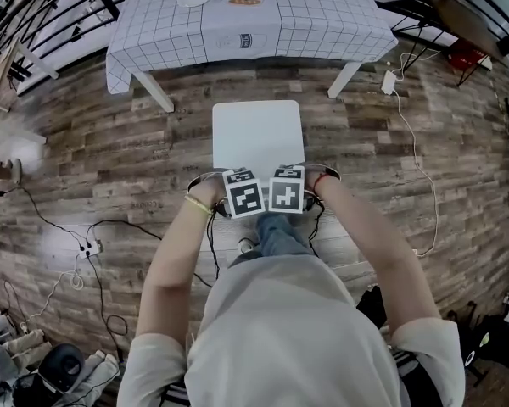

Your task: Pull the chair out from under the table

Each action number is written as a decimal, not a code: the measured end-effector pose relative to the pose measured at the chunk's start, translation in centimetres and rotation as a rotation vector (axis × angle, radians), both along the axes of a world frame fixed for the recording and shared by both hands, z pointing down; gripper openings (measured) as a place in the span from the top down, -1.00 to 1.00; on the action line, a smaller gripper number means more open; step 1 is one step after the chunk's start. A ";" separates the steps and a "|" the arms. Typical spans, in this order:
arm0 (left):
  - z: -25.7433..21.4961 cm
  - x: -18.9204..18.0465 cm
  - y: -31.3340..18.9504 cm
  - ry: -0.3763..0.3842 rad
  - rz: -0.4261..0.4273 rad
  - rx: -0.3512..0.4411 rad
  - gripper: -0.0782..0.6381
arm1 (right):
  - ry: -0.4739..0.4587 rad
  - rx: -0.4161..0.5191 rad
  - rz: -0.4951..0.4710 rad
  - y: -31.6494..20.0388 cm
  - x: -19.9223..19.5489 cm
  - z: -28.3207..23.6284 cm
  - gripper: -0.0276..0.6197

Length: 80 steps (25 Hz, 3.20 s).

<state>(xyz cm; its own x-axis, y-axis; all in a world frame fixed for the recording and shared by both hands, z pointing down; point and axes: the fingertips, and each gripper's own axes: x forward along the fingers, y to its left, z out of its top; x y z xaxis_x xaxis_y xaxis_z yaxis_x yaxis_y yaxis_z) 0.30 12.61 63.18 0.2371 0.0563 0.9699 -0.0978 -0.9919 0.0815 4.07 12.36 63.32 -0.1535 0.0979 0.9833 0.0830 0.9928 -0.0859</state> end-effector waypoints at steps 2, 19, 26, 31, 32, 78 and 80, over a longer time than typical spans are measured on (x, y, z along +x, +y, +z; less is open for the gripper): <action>0.0 0.1 0.3 0.000 0.001 0.002 0.53 | -0.002 0.000 0.002 0.4 0.0 0.0 0.67; 0.0 0.1 0.5 -0.001 -0.010 0.009 0.52 | -0.041 0.006 0.037 0.5 0.0 -0.1 0.66; 0.0 0.2 0.5 -0.001 -0.018 0.014 0.52 | -0.054 0.022 0.048 0.4 0.0 -0.1 0.64; -0.3 0.3 0.6 -0.001 -0.022 0.018 0.52 | -0.048 0.021 0.047 0.6 0.2 -0.3 0.62; -0.5 0.4 0.6 0.002 -0.020 0.019 0.52 | -0.047 0.016 0.046 0.6 0.3 -0.5 0.60; -16.5 -0.8 -8.6 0.607 -0.533 0.341 0.75 | -0.420 0.344 0.479 -8.2 -3.4 -13.4 0.92; -16.9 -1.5 -9.6 0.631 -0.606 0.402 0.75 | -0.466 0.386 0.553 -9.1 -3.3 -14.1 0.92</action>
